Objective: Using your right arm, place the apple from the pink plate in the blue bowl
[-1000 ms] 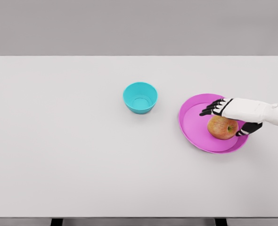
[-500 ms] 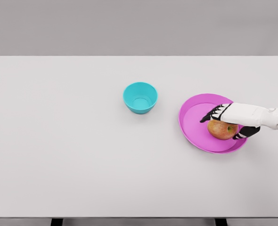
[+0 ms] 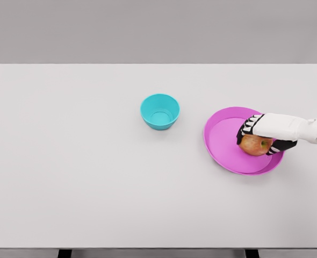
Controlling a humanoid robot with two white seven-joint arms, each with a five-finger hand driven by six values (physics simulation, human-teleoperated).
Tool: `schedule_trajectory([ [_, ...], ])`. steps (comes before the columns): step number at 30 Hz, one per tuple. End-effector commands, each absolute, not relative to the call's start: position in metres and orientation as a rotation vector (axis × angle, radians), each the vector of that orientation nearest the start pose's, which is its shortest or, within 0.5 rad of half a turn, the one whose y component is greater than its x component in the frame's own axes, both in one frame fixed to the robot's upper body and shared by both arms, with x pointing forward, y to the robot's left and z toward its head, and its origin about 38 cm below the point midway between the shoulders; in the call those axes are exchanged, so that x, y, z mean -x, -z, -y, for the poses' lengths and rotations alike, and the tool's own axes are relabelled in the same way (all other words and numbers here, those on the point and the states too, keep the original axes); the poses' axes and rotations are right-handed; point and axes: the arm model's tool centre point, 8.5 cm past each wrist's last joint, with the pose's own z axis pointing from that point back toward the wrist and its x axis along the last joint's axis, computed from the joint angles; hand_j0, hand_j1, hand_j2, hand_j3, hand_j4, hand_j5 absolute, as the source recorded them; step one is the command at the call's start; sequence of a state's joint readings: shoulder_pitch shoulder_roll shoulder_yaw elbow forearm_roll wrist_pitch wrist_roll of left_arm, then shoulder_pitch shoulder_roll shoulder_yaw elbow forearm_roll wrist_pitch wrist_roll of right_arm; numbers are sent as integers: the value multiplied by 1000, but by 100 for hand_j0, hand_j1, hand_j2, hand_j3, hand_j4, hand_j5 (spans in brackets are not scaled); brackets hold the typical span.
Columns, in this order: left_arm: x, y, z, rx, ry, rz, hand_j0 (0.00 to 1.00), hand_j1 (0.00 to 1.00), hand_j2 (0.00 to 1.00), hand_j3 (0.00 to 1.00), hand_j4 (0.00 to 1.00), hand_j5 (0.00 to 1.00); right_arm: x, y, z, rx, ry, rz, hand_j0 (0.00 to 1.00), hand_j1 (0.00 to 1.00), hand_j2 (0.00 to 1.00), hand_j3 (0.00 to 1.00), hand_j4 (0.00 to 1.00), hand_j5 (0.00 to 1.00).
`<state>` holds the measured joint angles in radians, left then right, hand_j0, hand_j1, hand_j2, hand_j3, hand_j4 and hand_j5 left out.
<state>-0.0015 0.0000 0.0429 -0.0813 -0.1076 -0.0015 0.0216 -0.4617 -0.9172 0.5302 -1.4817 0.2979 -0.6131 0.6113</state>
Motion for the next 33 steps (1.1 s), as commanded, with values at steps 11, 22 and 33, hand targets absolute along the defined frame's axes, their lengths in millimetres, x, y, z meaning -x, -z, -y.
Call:
schedule_trajectory([
  [11,-30,262,-275,-115,67,82,100,100,100,100,100,100,-418,-208,323,298,-2042,1382,46,46,46,46,46,46],
  [22,-30,262,-275,-115,67,82,100,100,100,100,100,100,-433,-227,292,307,-2040,1501,44,44,44,44,44,44],
  [33,-30,262,-275,-115,69,82,100,100,100,100,100,100,-449,-225,242,255,-2011,1618,44,44,44,44,44,44],
])
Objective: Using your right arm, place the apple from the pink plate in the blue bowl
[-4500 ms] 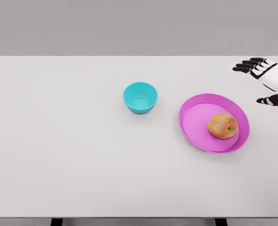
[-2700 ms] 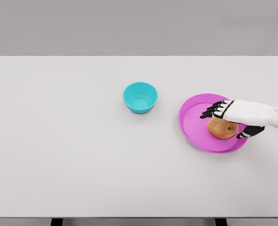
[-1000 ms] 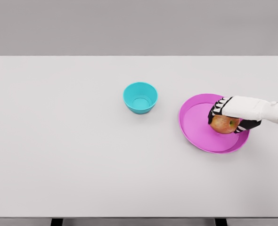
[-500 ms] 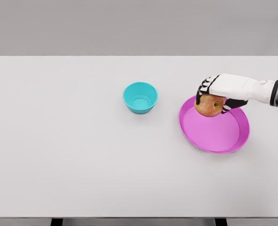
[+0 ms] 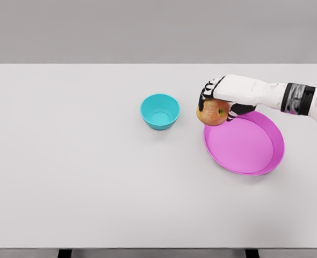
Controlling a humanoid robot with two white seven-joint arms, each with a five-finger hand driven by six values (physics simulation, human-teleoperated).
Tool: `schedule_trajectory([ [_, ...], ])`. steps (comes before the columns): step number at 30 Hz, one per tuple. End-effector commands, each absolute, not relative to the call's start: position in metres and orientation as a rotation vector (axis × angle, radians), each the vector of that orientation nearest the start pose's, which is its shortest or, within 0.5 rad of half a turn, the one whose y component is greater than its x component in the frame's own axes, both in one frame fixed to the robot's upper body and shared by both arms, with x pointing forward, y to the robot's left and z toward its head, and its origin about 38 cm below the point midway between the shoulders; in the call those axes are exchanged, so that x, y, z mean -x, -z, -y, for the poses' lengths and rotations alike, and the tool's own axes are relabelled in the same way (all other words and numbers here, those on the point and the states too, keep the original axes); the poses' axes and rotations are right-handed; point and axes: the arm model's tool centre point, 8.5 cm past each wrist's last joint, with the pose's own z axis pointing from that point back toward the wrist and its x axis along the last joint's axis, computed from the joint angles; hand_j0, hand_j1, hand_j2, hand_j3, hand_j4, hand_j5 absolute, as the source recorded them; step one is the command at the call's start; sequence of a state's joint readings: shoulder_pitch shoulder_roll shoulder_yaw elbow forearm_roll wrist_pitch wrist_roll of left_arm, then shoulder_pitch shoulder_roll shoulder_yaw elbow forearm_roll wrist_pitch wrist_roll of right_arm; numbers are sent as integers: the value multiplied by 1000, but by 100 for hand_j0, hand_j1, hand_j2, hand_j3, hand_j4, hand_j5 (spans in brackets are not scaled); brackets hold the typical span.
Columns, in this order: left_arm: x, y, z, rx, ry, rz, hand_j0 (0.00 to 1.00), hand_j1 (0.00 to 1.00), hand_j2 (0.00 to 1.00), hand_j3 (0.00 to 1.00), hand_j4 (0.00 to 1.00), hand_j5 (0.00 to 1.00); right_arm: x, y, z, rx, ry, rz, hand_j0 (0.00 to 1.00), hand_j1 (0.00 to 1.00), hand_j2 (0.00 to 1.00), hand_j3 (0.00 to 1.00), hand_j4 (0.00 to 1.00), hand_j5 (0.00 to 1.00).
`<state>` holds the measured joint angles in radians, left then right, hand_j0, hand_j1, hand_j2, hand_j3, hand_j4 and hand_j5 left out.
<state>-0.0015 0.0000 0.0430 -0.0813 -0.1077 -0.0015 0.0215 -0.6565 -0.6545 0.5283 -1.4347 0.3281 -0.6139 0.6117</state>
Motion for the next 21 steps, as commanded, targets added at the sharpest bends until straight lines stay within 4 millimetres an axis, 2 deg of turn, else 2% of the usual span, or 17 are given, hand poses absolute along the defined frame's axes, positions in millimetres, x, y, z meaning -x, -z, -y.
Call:
schedule_trajectory([
  [1,-30,262,-275,-113,67,82,100,100,100,100,100,100,-449,-225,241,254,-2010,1621,44,44,44,44,44,44],
  [17,-30,262,-275,-115,67,82,100,100,100,100,100,100,-466,-217,202,201,-1970,1676,44,44,44,44,44,44],
  [21,-30,262,-275,-115,69,82,100,100,100,100,100,100,-470,-217,200,198,-1960,1676,44,44,44,44,44,44],
])
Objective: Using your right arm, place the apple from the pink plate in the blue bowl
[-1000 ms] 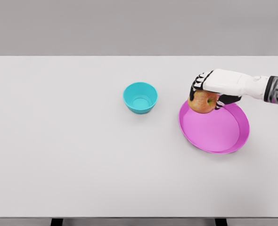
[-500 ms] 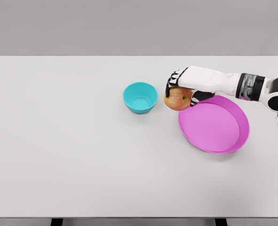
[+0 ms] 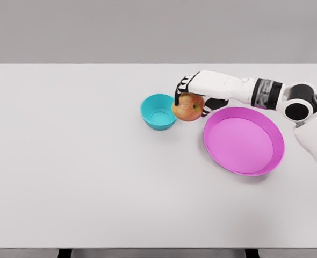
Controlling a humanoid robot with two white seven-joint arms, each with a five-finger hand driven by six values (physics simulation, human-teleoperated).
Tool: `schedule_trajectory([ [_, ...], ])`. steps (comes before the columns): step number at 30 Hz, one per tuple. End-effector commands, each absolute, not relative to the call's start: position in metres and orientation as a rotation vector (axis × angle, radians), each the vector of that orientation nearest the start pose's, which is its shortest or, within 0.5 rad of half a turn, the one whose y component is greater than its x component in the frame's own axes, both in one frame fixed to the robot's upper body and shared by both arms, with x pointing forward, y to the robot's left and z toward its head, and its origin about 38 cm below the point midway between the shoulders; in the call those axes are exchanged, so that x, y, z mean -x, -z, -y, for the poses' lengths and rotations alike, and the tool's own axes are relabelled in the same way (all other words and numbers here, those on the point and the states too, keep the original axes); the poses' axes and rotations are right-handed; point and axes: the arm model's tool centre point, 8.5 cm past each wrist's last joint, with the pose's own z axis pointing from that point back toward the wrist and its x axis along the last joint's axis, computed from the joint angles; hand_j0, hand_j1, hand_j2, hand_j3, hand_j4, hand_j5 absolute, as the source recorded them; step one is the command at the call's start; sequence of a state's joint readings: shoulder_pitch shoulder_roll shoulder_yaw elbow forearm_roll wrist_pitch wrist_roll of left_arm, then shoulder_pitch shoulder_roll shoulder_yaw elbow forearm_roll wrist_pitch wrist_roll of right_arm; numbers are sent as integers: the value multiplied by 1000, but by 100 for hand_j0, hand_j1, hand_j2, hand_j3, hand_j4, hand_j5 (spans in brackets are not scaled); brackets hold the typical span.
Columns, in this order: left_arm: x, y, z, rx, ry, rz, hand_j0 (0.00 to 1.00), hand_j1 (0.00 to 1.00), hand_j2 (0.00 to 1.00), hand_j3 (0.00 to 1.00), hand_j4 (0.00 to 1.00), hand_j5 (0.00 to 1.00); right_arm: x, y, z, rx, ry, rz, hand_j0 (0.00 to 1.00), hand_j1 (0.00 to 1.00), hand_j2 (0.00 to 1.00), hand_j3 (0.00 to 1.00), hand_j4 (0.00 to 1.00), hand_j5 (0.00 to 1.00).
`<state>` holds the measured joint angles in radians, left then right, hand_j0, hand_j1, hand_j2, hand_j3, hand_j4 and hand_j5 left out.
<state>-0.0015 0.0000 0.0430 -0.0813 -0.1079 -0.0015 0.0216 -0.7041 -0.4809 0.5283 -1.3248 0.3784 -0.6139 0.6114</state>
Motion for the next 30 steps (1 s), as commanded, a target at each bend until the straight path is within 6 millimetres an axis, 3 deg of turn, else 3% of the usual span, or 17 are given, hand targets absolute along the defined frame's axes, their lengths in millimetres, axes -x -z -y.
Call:
schedule_trajectory([
  [1,-30,262,-275,-115,67,82,100,100,100,100,100,100,-471,-219,198,203,-1962,1682,44,44,44,44,44,44],
  [13,-30,262,-275,-115,67,82,100,100,100,100,100,100,-494,-220,174,206,-1953,1672,45,45,45,45,45,45],
  [30,-30,262,-275,-115,67,82,100,100,100,100,100,100,-500,-218,153,192,-1959,1673,45,45,45,45,45,45],
])
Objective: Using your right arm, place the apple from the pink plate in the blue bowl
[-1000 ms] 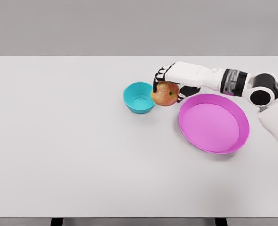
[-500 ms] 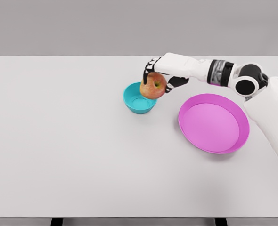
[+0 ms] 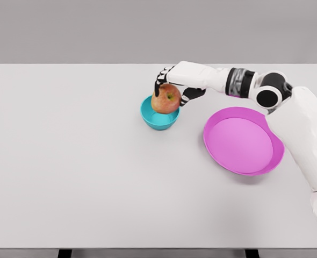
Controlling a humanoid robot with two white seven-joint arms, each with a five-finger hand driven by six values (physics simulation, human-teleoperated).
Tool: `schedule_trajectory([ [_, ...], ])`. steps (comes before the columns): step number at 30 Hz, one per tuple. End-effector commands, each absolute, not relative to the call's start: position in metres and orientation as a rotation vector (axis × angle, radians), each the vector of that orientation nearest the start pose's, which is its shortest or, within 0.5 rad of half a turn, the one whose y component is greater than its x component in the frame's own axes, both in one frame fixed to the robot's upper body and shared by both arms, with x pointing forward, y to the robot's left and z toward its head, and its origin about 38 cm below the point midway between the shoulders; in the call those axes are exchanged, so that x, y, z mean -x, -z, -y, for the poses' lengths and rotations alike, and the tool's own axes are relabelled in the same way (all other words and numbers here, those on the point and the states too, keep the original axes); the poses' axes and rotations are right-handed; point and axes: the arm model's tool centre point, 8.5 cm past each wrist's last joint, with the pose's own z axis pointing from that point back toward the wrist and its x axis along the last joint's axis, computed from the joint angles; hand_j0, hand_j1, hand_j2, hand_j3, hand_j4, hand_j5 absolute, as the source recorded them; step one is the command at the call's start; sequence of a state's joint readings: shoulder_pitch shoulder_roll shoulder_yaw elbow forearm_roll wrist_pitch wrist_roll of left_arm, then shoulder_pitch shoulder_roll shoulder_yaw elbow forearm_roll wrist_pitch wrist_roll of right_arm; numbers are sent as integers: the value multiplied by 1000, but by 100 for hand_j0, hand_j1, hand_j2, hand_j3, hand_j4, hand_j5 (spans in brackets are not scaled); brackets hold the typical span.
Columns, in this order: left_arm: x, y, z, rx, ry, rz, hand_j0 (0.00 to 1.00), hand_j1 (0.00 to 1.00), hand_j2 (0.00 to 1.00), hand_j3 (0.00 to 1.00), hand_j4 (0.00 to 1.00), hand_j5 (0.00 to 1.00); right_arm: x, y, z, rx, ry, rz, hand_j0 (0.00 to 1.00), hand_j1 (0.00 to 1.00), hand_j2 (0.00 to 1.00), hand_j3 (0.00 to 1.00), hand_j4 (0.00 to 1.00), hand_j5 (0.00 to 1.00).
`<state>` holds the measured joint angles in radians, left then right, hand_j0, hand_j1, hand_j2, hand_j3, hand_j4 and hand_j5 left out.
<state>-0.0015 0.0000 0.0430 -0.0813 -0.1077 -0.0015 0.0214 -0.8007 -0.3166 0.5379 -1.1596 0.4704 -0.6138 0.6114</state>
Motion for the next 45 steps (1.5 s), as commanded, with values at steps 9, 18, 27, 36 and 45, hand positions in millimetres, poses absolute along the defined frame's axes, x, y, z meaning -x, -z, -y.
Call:
schedule_trajectory([
  [9,-30,262,-275,-115,67,82,100,100,100,100,100,100,-503,-213,141,190,-1972,1661,45,45,45,45,45,45],
  [18,-30,262,-275,-115,67,82,100,100,100,100,100,100,-505,-214,140,189,-1968,1662,100,100,100,100,100,100],
  [27,-30,262,-275,-115,67,82,100,100,100,100,100,100,-495,-262,172,339,-1984,1744,100,100,100,100,100,100],
  [36,-30,262,-275,-115,67,82,100,100,100,100,100,100,-463,-265,310,459,-1639,1783,100,100,100,100,100,100],
  [45,-30,262,-275,-113,67,82,100,100,100,100,100,100,-430,-212,352,438,-1565,1659,100,100,100,100,100,100],
])
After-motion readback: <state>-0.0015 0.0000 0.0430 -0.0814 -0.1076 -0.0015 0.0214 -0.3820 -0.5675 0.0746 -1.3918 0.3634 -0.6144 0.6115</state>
